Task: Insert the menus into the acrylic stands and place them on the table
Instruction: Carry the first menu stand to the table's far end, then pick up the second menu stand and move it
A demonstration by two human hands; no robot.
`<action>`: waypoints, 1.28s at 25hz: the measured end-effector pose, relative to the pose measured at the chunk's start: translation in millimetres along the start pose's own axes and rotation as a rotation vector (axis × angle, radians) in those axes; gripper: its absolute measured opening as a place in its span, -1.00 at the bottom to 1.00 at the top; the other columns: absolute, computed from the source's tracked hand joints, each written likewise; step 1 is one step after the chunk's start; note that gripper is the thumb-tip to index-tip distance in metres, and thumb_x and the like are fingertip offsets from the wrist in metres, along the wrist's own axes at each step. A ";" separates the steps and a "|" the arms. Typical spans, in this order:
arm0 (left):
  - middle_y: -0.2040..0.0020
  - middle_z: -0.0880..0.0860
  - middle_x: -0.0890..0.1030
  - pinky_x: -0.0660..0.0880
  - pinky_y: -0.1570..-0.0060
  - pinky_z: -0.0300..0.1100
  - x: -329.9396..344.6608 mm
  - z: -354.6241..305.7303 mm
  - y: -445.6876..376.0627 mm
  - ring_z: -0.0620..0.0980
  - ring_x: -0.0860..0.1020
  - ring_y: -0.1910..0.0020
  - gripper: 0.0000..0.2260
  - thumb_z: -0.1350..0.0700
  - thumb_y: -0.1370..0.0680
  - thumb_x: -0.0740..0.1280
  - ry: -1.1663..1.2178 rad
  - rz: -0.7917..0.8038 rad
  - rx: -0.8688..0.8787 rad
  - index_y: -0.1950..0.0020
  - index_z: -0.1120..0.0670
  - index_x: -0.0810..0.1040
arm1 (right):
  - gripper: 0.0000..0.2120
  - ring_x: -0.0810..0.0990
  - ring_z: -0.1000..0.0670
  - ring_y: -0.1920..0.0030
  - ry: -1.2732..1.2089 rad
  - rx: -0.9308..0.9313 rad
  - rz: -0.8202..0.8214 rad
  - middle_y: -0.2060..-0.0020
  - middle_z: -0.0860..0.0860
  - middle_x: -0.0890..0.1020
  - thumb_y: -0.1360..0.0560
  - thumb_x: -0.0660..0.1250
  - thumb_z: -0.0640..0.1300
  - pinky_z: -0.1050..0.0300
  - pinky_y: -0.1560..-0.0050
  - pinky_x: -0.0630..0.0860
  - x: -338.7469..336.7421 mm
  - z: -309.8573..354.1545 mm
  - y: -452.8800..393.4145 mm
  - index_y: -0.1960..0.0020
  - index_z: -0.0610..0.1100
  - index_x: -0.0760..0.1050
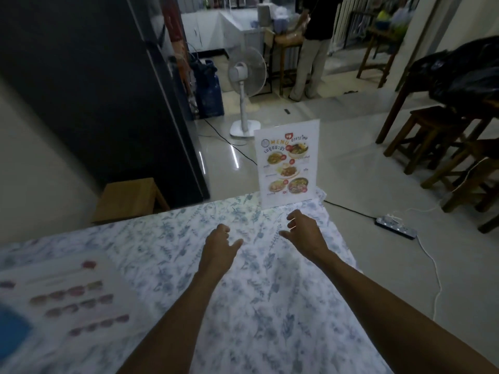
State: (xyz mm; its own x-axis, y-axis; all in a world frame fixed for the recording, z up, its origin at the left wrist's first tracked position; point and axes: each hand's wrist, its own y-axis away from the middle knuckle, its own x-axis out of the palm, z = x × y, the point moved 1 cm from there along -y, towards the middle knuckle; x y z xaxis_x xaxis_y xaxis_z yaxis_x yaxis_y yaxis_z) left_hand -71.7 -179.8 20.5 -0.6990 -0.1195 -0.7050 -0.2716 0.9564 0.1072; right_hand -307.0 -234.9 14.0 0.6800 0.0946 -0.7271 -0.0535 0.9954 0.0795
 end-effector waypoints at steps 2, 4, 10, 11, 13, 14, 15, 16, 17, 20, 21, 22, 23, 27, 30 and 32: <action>-0.16 0.09 0.59 0.53 0.00 -0.17 -38.2 24.2 40.5 -0.05 0.56 0.00 -0.59 -0.05 -0.48 0.46 0.015 -0.024 -0.002 -0.23 0.11 0.48 | -0.58 0.63 -0.04 0.05 -0.006 -0.033 0.016 0.04 -0.05 0.66 -0.41 0.54 -0.04 0.07 0.06 0.58 24.2 37.5 41.6 -0.17 -0.13 0.47; -0.15 0.08 0.59 0.48 0.05 -0.22 -77.8 54.0 81.4 -0.06 0.55 0.03 -0.60 -0.04 -0.48 0.46 0.024 -0.067 -0.051 -0.22 0.11 0.49 | -0.57 0.64 -0.05 0.06 -0.004 -0.092 0.053 0.05 -0.05 0.67 -0.40 0.55 -0.04 0.06 0.07 0.57 55.1 76.4 78.8 -0.17 -0.14 0.49; -0.08 0.07 0.63 0.48 0.10 -0.19 -181.5 164.6 181.3 -0.05 0.57 0.07 -0.68 0.00 -0.48 0.45 0.063 -0.157 -0.218 -0.16 0.10 0.53 | -0.55 0.62 -0.05 0.11 -0.040 -0.202 0.227 0.04 -0.06 0.66 -0.39 0.56 0.01 0.09 0.15 0.55 147.2 162.2 158.5 -0.15 -0.12 0.46; -0.07 0.08 0.64 0.48 0.10 -0.21 -196.0 184.0 196.2 -0.05 0.57 0.08 -0.67 0.02 -0.47 0.46 0.071 -0.180 -0.252 -0.17 0.10 0.54 | -0.54 0.62 -0.05 0.11 -0.022 -0.216 0.261 0.04 -0.06 0.65 -0.39 0.55 0.02 0.07 0.15 0.56 158.0 168.5 167.5 -0.16 -0.13 0.46; -0.01 0.09 0.66 0.46 0.15 -0.28 -220.5 219.5 221.4 -0.05 0.58 0.11 -0.68 0.03 -0.46 0.48 0.054 -0.240 -0.307 -0.14 0.13 0.55 | -0.54 0.62 -0.05 0.10 0.007 -0.230 0.307 0.04 -0.06 0.65 -0.40 0.55 0.02 0.03 0.13 0.59 175.1 174.6 179.0 -0.17 -0.12 0.45; 0.03 0.10 0.67 0.43 0.22 -0.31 -229.1 234.1 229.9 -0.05 0.59 0.13 -0.69 0.03 -0.46 0.49 0.035 -0.265 -0.323 -0.10 0.14 0.54 | -0.54 0.62 -0.06 0.10 0.016 -0.227 0.323 0.04 -0.05 0.65 -0.39 0.55 0.02 0.02 0.12 0.60 180.9 177.0 182.9 -0.16 -0.12 0.45; 0.06 0.11 0.67 0.40 0.26 -0.34 -234.7 245.5 235.6 -0.02 0.62 0.13 -0.70 0.02 -0.45 0.49 0.014 -0.278 -0.335 -0.06 0.15 0.53 | -0.54 0.63 -0.06 0.10 0.022 -0.225 0.327 0.05 -0.05 0.65 -0.39 0.55 0.03 0.02 0.11 0.60 185.7 178.5 185.8 -0.16 -0.11 0.45; 0.09 0.12 0.68 0.39 0.26 -0.33 -238.4 253.4 238.1 0.02 0.64 0.11 -0.70 0.02 -0.45 0.49 0.002 -0.285 -0.340 -0.05 0.15 0.53 | -0.54 0.63 -0.05 0.11 0.028 -0.227 0.325 0.05 -0.05 0.66 -0.38 0.56 0.03 0.03 0.09 0.59 190.3 180.2 187.1 -0.15 -0.11 0.45; 0.09 0.12 0.68 0.41 0.22 -0.30 -240.6 259.7 237.6 0.04 0.65 0.09 -0.70 0.02 -0.46 0.48 0.003 -0.286 -0.349 -0.05 0.16 0.53 | -0.54 0.62 -0.04 0.11 0.031 -0.233 0.326 0.06 -0.05 0.66 -0.38 0.56 0.03 0.04 0.08 0.58 196.5 182.0 186.7 -0.14 -0.11 0.45; 0.02 0.12 0.69 0.42 0.10 -0.25 -240.6 267.0 224.3 0.02 0.63 0.05 -0.68 0.02 -0.47 0.47 0.026 -0.295 -0.372 -0.10 0.18 0.54 | -0.53 0.62 -0.04 0.09 0.050 -0.231 0.363 0.06 -0.04 0.64 -0.37 0.57 0.03 0.04 0.06 0.58 217.0 186.4 181.3 -0.14 -0.12 0.45; 0.01 0.13 0.68 0.41 0.10 -0.25 -240.1 268.3 216.4 0.01 0.62 0.05 -0.68 0.02 -0.47 0.47 0.029 -0.296 -0.383 -0.11 0.18 0.54 | -0.52 0.62 -0.04 0.08 0.057 -0.229 0.381 0.05 -0.04 0.64 -0.37 0.57 0.03 0.03 0.05 0.58 225.1 185.9 177.2 -0.15 -0.12 0.45; 0.00 0.14 0.68 0.39 0.09 -0.25 -239.8 271.0 206.9 0.01 0.61 0.04 -0.67 0.03 -0.47 0.48 0.031 -0.296 -0.394 -0.12 0.18 0.54 | -0.52 0.62 -0.05 0.07 0.061 -0.215 0.404 0.03 -0.04 0.63 -0.37 0.57 0.03 0.02 0.04 0.59 232.7 185.5 172.2 -0.16 -0.12 0.46; -0.01 0.15 0.67 0.39 0.09 -0.24 -239.9 275.1 195.6 0.04 0.62 0.02 -0.65 0.04 -0.46 0.49 0.036 -0.296 -0.405 -0.13 0.19 0.52 | -0.51 0.63 -0.06 0.06 0.055 -0.203 0.420 0.02 -0.03 0.63 -0.37 0.57 0.02 0.00 0.02 0.60 240.9 184.7 166.0 -0.17 -0.12 0.46; -0.09 0.18 0.64 0.51 -0.01 -0.10 -240.4 294.4 154.8 0.14 0.62 -0.06 -0.55 0.11 -0.41 0.54 0.055 -0.279 -0.427 -0.20 0.19 0.48 | -0.68 0.63 -0.05 0.07 0.096 -0.204 0.475 0.02 -0.03 0.64 -0.42 0.50 -0.01 -0.02 0.00 0.62 269.8 182.8 145.6 -0.09 -0.12 0.56; -0.12 0.15 0.65 0.53 -0.01 -0.10 -233.7 303.8 132.2 0.11 0.62 -0.05 -0.63 0.21 -0.44 0.50 0.091 -0.219 -0.390 -0.22 0.19 0.53 | -0.75 0.67 -0.05 0.10 0.138 -0.277 0.588 0.05 -0.06 0.69 -0.50 0.37 0.02 0.03 0.03 0.64 283.9 179.4 134.3 -0.05 -0.13 0.66; -0.07 0.09 0.68 0.48 0.07 -0.26 -233.5 306.6 125.6 0.00 0.61 0.02 -0.70 0.19 -0.49 0.46 0.130 -0.199 -0.356 -0.21 0.16 0.57 | -0.65 0.70 -0.01 0.12 0.113 -0.302 0.613 0.05 -0.04 0.73 -0.52 0.30 0.13 -0.01 0.03 0.67 286.1 174.0 130.7 -0.06 -0.10 0.67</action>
State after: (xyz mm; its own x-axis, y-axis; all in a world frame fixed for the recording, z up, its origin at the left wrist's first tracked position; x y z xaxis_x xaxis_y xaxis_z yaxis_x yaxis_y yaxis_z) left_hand 260.2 50.0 -16.3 -0.6810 -0.3470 -0.6449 -0.6056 0.7620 0.2295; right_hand 7.9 -80.3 -65.0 0.3820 0.6261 -0.6797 -0.6165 0.7206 0.3173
